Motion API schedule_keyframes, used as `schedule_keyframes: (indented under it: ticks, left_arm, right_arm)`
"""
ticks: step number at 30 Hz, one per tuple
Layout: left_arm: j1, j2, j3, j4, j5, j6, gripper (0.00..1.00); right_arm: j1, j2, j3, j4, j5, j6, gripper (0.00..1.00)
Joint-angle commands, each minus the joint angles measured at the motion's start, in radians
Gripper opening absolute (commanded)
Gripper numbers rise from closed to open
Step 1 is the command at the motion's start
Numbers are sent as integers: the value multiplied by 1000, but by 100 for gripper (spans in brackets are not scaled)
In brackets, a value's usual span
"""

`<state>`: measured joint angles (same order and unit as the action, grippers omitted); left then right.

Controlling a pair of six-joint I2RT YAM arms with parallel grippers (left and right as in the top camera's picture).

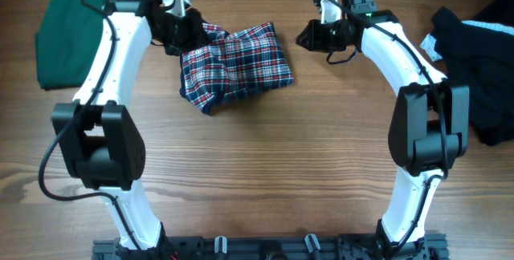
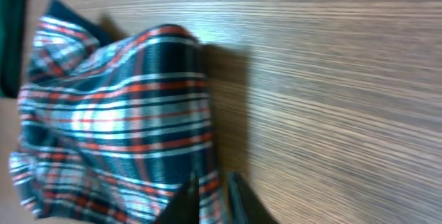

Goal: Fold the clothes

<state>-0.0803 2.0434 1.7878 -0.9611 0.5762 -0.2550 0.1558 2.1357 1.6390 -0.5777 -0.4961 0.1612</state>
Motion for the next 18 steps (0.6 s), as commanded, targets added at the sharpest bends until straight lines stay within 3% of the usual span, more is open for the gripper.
schedule_keyframes:
  ticks: [1,9,18]
  left_arm:
    - [-80,-40,-7,33,-29,-19,4]
    - [-250,28,-7,128,-329,-14,4]
    - [-324,142,-7,96,-391,-8,4]
  right_arm:
    - [-15,-83,31,-12,86,-1,9]
    - [-64,-211,31,-70,91,22,8]
    - [-65,-212,31,-137,123,23,4]
